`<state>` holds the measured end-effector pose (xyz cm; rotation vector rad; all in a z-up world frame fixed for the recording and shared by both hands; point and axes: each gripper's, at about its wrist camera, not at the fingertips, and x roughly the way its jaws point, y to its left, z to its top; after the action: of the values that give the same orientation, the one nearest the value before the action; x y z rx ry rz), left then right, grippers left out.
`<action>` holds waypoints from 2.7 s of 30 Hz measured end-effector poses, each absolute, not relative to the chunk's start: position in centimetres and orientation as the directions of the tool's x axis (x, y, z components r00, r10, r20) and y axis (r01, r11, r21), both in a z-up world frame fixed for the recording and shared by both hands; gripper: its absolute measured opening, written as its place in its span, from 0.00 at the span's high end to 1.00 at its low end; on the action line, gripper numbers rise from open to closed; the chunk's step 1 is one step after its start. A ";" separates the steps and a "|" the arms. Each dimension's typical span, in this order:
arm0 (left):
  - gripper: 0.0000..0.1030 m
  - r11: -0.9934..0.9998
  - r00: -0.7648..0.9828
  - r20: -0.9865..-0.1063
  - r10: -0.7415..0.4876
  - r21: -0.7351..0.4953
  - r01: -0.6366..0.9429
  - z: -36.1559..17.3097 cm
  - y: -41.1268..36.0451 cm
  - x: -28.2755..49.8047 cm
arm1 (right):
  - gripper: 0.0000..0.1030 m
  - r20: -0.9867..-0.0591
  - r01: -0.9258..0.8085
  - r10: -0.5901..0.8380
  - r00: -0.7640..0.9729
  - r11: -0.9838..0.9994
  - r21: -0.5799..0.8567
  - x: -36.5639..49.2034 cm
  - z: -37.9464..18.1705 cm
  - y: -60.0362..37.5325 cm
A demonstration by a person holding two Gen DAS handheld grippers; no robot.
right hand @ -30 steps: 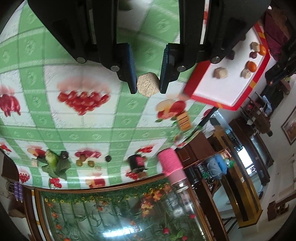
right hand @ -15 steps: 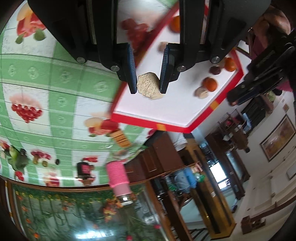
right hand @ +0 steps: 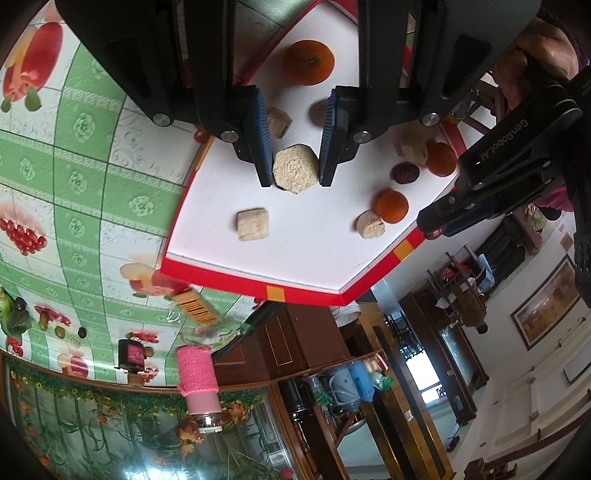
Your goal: Organize fruits
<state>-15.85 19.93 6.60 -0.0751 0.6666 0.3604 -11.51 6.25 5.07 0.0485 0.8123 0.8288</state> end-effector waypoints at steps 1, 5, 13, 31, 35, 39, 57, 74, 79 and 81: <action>0.71 0.935 0.725 -0.619 0.302 0.045 -0.352 6.5 20.0 -15.9 | 0.74 -0.625 -0.638 0.671 0.398 0.692 0.338 -11.6 5.0 6.4; 0.71 0.934 0.718 -0.626 0.303 0.044 -0.355 6.1 20.3 -15.9 | 0.74 -0.628 -0.641 0.670 0.396 0.692 0.333 -11.8 4.9 6.7; 0.71 0.935 0.707 -0.643 0.294 0.041 -0.352 5.4 20.5 -15.7 | 0.74 -0.634 -0.631 0.659 0.405 0.704 0.328 -11.8 4.7 7.2; 0.71 0.937 0.685 -0.671 0.284 0.043 -0.346 4.1 20.7 -15.1 | 0.74 -0.665 -0.590 0.627 0.406 0.735 0.333 -11.1 3.7 7.9; 0.71 0.936 0.681 -0.675 0.286 0.043 -0.350 3.9 20.9 -15.1 | 0.74 -0.668 -0.600 0.627 0.401 0.730 0.326 -11.3 3.7 8.5; 0.71 0.934 0.673 -0.681 0.287 0.043 -0.355 3.6 21.0 -15.0 | 0.74 -0.685 -0.598 0.616 0.389 0.734 0.320 -11.2 3.4 9.1; 0.58 0.925 0.661 -0.674 0.330 0.093 -0.368 3.5 20.9 -15.3 | 0.51 -0.701 -0.573 0.587 0.405 0.761 0.306 -11.1 3.4 9.0; 0.00 0.877 0.711 -0.534 0.457 0.138 -0.460 8.3 20.1 -17.9 | 0.25 -0.626 -0.528 0.585 0.516 0.793 0.304 -11.8 5.8 4.4; 0.00 0.838 0.677 -0.523 0.518 0.149 -0.525 9.2 20.1 -18.3 | 0.22 -0.598 -0.519 0.580 0.553 0.802 0.296 -12.3 6.9 3.2; 0.00 0.810 0.641 -0.526 0.559 0.182 -0.557 9.3 20.0 -18.1 | 0.21 -0.580 -0.518 0.584 0.568 0.801 0.299 -12.6 7.6 2.6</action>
<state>-18.14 20.00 9.28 0.0032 0.6008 0.6361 -12.63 2.58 7.56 0.0989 0.7171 0.6487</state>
